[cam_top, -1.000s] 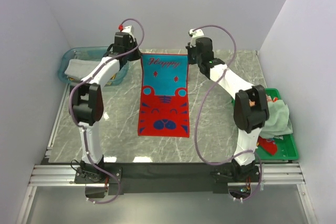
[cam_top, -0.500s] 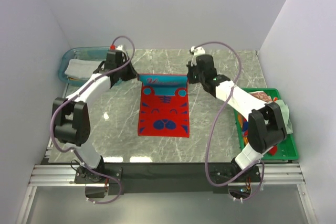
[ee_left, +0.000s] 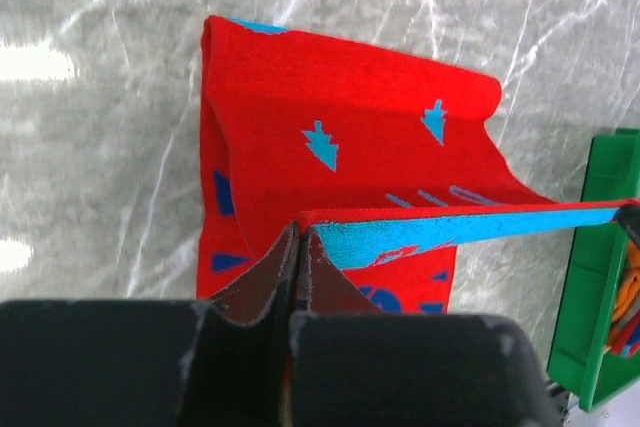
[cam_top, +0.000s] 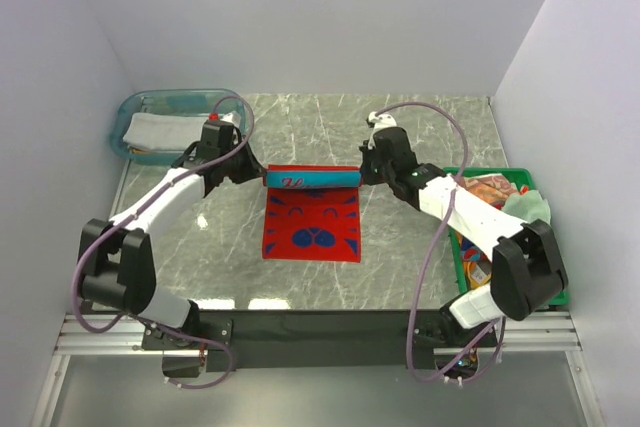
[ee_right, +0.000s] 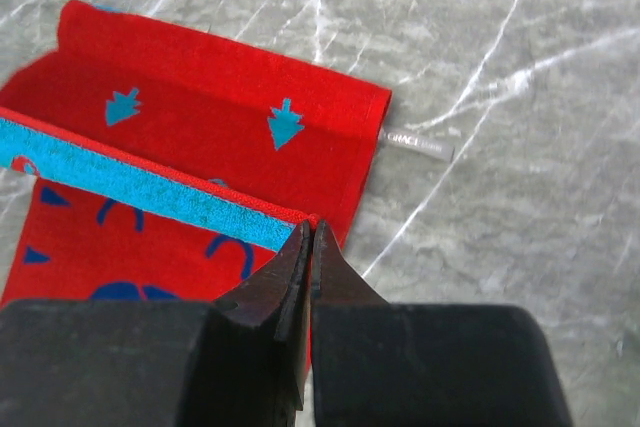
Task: Fold and stack the towels
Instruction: Fold the towel
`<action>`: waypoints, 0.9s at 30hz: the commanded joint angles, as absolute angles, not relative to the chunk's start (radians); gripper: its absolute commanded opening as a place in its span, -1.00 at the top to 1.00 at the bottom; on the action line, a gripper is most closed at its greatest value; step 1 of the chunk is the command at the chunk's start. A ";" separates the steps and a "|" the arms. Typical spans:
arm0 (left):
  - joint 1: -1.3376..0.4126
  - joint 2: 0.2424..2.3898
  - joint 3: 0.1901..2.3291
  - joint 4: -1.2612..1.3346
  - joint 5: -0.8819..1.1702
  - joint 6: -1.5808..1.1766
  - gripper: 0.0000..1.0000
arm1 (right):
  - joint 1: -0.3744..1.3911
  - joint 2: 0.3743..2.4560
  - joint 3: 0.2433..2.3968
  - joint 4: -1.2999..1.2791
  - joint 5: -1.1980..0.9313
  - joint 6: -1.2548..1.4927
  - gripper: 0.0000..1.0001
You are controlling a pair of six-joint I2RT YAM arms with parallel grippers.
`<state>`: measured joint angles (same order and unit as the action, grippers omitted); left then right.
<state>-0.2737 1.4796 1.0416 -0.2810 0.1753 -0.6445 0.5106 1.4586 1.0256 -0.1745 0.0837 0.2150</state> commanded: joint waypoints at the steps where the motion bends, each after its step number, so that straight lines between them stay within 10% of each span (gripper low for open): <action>1: -0.296 1.379 1.037 -0.310 0.120 -0.658 0.99 | 0.517 1.364 1.020 -0.212 0.118 0.245 1.00; 27: -0.365 1.376 0.575 -0.152 0.124 -0.775 0.99 | 0.526 1.442 0.601 -0.064 -0.273 0.537 1.00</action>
